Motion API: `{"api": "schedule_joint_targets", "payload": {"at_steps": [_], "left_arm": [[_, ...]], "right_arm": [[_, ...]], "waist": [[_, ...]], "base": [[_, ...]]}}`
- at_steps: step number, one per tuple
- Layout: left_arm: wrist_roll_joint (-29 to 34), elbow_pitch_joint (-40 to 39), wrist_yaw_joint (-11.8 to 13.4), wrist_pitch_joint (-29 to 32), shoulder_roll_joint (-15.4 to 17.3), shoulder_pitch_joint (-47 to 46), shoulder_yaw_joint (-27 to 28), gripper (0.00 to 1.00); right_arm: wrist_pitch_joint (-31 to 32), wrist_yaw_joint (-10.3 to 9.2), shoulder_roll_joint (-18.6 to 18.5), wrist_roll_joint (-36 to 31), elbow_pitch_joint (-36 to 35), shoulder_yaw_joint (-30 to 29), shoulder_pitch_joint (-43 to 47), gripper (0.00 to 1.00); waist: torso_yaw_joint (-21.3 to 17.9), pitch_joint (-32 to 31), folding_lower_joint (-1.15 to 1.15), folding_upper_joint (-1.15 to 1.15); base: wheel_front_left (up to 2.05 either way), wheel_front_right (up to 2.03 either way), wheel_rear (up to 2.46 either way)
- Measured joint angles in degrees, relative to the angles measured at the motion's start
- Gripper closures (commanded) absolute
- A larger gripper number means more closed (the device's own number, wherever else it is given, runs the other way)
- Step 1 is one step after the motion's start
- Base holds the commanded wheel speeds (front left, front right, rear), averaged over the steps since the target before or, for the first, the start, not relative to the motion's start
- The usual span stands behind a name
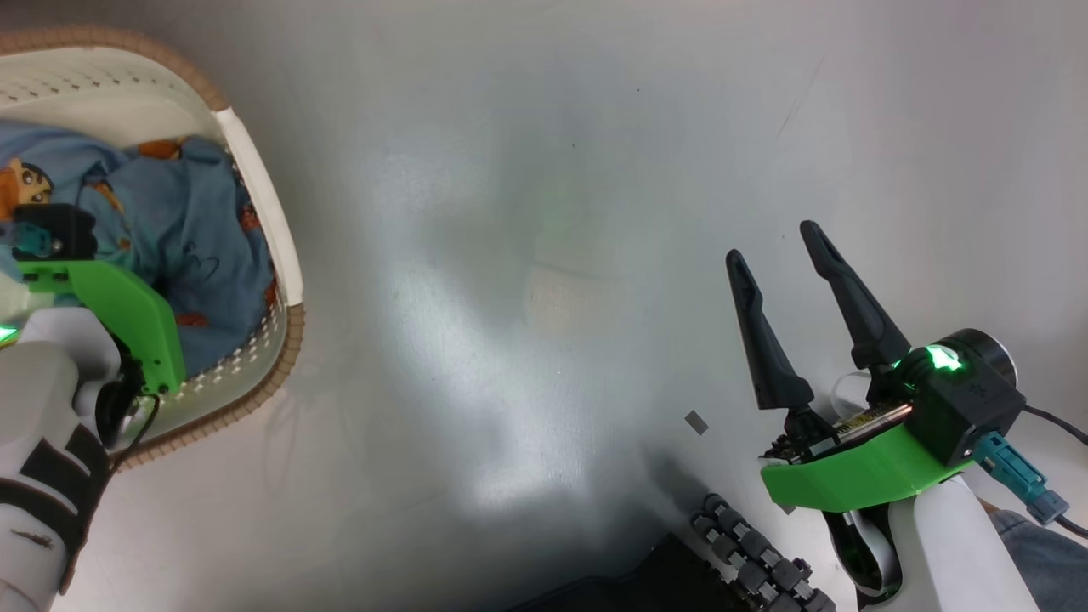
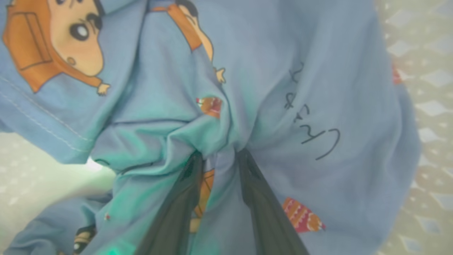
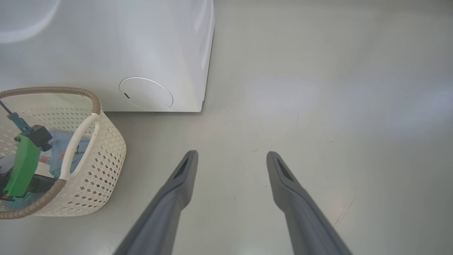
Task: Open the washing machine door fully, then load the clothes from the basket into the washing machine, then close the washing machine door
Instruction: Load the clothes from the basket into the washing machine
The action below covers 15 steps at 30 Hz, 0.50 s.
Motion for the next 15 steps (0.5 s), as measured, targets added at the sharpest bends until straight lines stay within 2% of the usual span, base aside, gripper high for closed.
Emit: {"api": "schedule_joint_targets", "payload": {"at_steps": [6,7,9,10,15], "left_arm": [[0.5,1.7,0.0,-1.7,-1.0,-0.5,-1.5,0.60],[0.5,1.9,0.0,-1.7,-1.2,-0.6,-1.7,0.64],[0.5,2.3,0.0,-2.2,-1.6,-1.0,-2.3,0.77],[0.5,2.4,0.0,-2.3,-1.8,-1.2,-2.5,1.00],[0.5,2.8,0.0,-3.3,-2.0,-1.3,-3.4,1.00]], "right_arm": [[0.0,0.00,0.1,-0.3,-0.8,-0.7,0.0,0.00],[0.0,0.00,0.1,-0.5,-0.9,-0.8,0.0,0.00],[0.0,0.00,0.1,-1.0,-1.2,-1.0,0.0,0.00],[0.0,0.00,0.1,-1.0,-1.2,-1.0,0.0,0.00],[0.0,0.00,0.1,-1.1,-1.3,-1.1,0.0,0.00]], "waist": [[0.4,0.3,0.00,0.00],[0.5,0.3,0.00,0.00],[0.6,0.4,0.00,0.00],[0.7,0.5,0.00,0.00],[1.1,0.7,0.00,0.00]], "base": [[0.00,0.00,0.00],[0.00,0.00,0.00],[0.00,0.00,0.00],[0.00,0.00,0.00],[0.00,0.00,0.00]]}}
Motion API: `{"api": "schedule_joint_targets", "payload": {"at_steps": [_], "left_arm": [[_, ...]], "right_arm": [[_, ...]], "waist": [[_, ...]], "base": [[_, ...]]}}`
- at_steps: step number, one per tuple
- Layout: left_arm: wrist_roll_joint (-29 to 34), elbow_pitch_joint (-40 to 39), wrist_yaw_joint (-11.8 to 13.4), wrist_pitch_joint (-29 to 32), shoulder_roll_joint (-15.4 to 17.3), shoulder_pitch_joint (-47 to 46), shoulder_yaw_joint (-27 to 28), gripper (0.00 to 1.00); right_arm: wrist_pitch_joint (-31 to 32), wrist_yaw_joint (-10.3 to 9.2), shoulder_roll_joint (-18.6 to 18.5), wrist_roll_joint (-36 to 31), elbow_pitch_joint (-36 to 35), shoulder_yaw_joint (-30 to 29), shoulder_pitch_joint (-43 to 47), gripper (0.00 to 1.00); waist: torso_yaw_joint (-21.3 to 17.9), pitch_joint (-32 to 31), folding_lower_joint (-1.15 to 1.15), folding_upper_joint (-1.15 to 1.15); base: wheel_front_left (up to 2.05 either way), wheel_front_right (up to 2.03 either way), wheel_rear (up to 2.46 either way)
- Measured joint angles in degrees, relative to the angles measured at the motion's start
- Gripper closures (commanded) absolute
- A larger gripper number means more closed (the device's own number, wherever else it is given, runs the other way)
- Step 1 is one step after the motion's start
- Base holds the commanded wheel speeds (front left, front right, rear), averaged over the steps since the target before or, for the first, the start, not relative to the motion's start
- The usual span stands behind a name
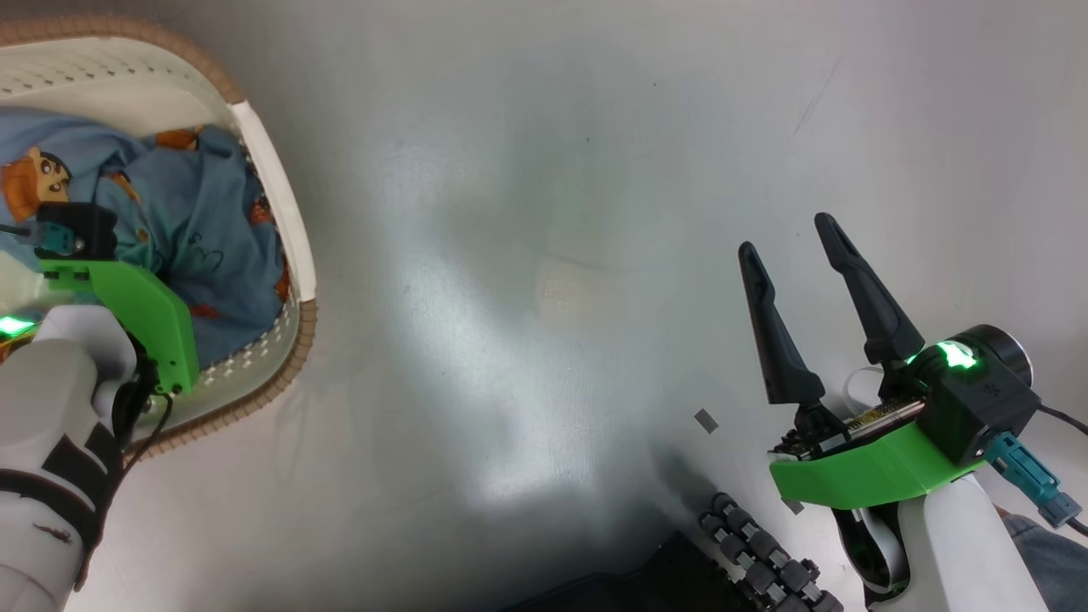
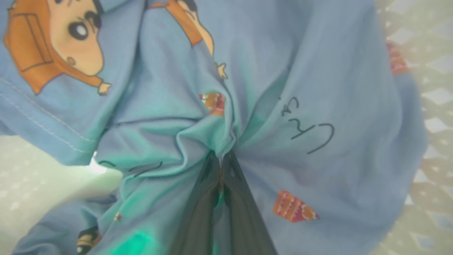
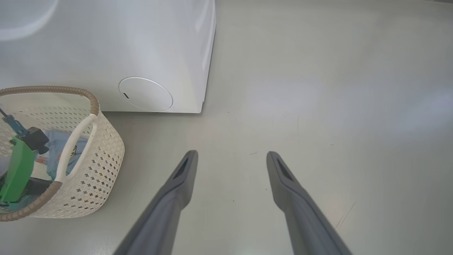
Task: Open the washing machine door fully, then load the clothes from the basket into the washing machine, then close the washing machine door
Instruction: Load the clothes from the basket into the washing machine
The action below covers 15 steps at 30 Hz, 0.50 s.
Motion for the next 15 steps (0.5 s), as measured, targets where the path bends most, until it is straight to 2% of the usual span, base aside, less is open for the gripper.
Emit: {"api": "schedule_joint_targets", "payload": {"at_steps": [7,15], "left_arm": [[-0.8,0.3,0.0,-2.4,-0.3,-0.2,-0.5,1.00],[-5.2,-1.1,0.0,-8.1,0.7,-0.4,2.3,1.00]], "right_arm": [[0.0,0.00,0.0,-0.4,0.1,-0.1,0.0,0.00],[0.0,0.00,0.0,-0.4,1.3,0.7,-1.9,0.00]], "waist": [[0.5,0.1,0.00,0.00],[1.3,0.1,0.00,0.00]], "base": [[0.00,0.00,0.00],[0.00,0.00,0.00]]}}
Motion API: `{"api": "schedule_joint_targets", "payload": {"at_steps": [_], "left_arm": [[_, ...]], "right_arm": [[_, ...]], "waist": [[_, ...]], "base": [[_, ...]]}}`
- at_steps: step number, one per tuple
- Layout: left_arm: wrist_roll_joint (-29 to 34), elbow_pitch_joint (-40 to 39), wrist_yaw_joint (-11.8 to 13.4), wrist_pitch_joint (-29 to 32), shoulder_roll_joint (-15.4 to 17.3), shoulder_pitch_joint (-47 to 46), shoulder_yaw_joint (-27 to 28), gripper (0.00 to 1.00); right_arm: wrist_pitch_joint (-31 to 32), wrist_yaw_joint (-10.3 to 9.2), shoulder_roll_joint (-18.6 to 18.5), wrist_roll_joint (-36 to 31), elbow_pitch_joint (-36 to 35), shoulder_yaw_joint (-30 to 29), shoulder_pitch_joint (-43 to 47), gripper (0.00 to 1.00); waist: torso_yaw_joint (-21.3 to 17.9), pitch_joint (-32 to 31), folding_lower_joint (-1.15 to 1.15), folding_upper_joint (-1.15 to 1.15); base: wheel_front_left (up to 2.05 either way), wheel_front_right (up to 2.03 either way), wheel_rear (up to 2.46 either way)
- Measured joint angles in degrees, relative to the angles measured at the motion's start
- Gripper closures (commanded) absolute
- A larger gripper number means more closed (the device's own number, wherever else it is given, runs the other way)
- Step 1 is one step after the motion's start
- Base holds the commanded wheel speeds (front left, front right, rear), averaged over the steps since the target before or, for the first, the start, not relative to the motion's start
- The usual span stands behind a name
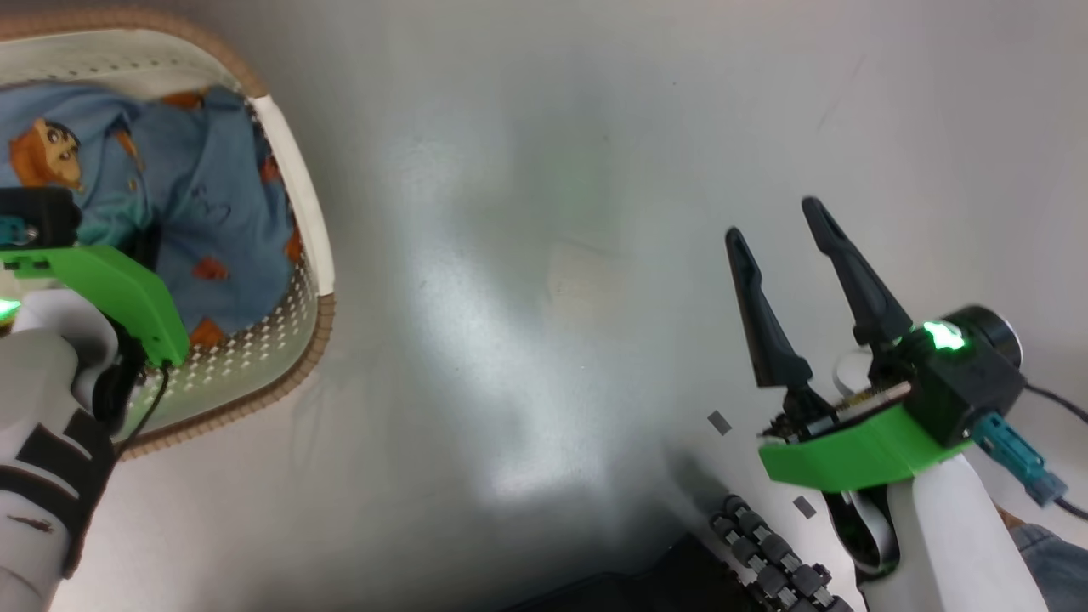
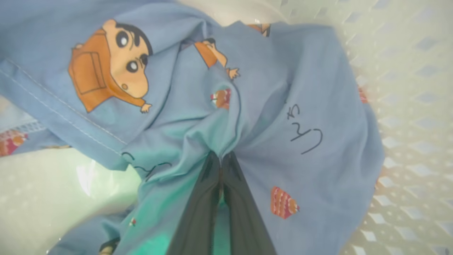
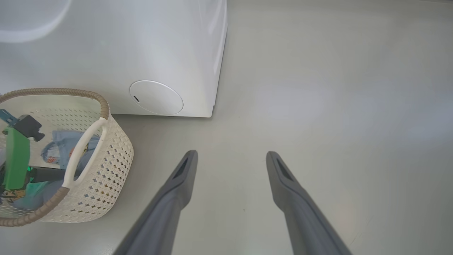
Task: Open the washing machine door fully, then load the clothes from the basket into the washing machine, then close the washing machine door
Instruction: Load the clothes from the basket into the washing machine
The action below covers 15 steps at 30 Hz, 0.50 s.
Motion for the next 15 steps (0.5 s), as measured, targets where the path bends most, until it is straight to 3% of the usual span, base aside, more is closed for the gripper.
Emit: {"api": "schedule_joint_targets", "payload": {"at_steps": [7,15], "left_arm": [[-1.0,-4.4,0.0,-6.4,1.7,0.5,0.9,1.00],[-1.6,-11.0,0.0,-7.5,2.0,5.1,5.5,1.00]], "right_arm": [[0.0,0.00,0.0,0.1,1.8,0.4,-3.6,0.00],[0.0,0.00,-0.1,-0.6,4.2,-1.1,-3.6,0.00]], "waist": [[1.7,-0.8,0.00,0.00],[4.2,-5.2,0.00,0.00]], "base": [[0.00,0.00,0.00],[0.00,0.00,0.00]]}}
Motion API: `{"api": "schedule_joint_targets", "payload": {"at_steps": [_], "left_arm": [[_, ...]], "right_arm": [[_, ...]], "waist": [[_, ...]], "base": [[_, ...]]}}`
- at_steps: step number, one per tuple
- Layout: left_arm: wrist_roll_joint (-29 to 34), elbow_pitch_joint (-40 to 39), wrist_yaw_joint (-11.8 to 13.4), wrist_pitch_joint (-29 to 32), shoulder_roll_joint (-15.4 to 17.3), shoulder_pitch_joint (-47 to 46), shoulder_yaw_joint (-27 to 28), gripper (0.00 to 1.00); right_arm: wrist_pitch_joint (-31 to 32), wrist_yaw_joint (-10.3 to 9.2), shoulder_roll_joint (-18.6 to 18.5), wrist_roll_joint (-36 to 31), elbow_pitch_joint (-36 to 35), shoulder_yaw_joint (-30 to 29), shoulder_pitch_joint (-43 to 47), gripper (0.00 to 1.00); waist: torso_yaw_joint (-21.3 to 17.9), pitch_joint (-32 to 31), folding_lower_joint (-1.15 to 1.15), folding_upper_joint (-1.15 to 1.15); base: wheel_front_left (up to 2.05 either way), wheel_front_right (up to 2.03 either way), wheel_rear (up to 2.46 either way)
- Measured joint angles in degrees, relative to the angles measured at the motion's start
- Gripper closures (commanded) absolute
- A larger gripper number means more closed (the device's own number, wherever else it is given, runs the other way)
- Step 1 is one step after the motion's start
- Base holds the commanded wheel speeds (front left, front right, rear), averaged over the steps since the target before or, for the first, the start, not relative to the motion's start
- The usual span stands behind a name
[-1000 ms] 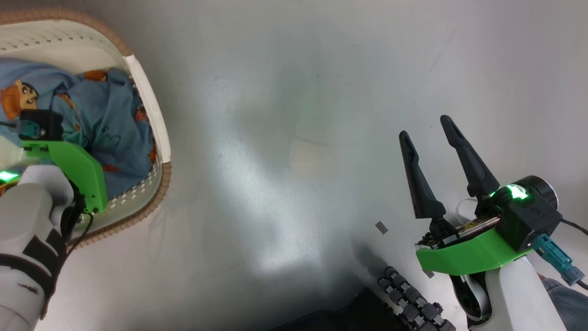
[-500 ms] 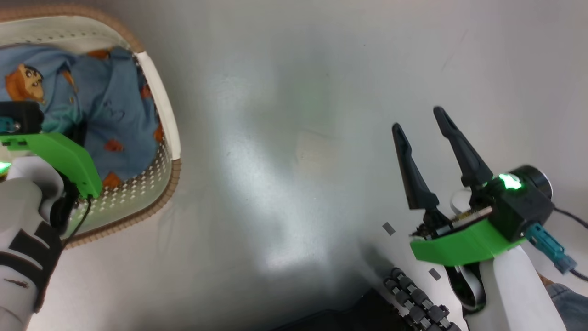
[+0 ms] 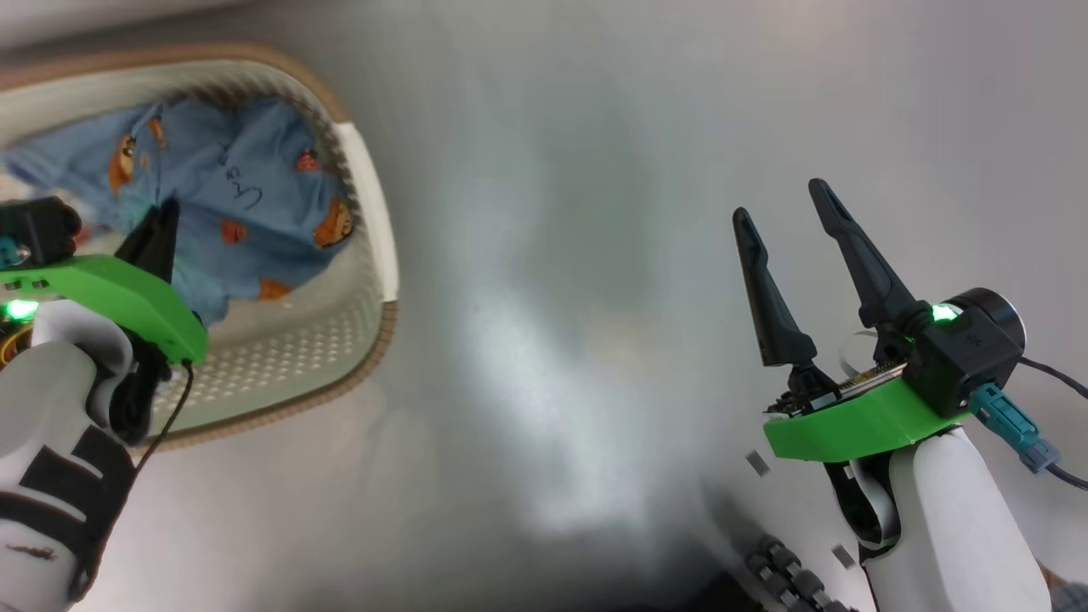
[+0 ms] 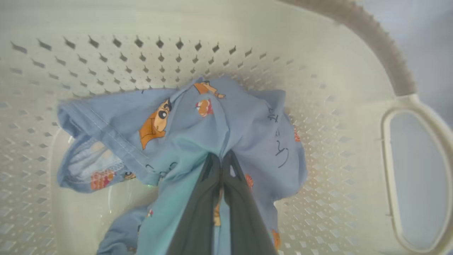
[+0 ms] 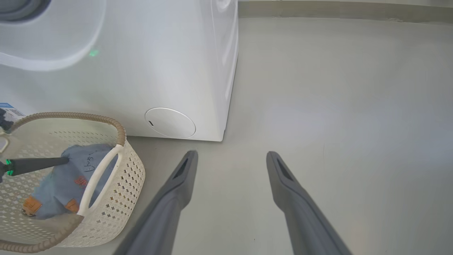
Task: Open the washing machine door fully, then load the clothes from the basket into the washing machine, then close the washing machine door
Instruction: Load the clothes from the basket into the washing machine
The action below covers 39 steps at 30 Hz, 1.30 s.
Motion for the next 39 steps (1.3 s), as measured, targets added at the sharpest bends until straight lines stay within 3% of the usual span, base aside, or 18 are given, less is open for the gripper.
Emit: {"api": "schedule_joint_targets", "payload": {"at_steps": [6,22,39], "left_arm": [[5.8,-8.3,1.7,-0.2,0.1,6.5,7.7,1.00],[16.4,-24.6,6.2,-0.2,-4.5,31.5,22.2,1.00],[27.0,-37.3,11.6,-0.2,-8.2,48.8,31.2,1.00]], "right_arm": [[0.0,0.00,-0.1,-0.5,1.9,-1.2,0.1,0.00],[0.0,0.00,-0.2,-0.5,6.6,-2.1,5.9,0.00],[0.0,0.00,-3.6,2.8,9.5,-1.1,13.6,0.00]], "waist": [[2.2,-4.5,0.00,0.00],[6.7,-22.0,0.00,0.00],[9.3,-38.8,0.00,0.00]], "base": [[0.00,0.00,0.00],[0.00,0.00,0.00],[0.00,0.00,0.00]]}}
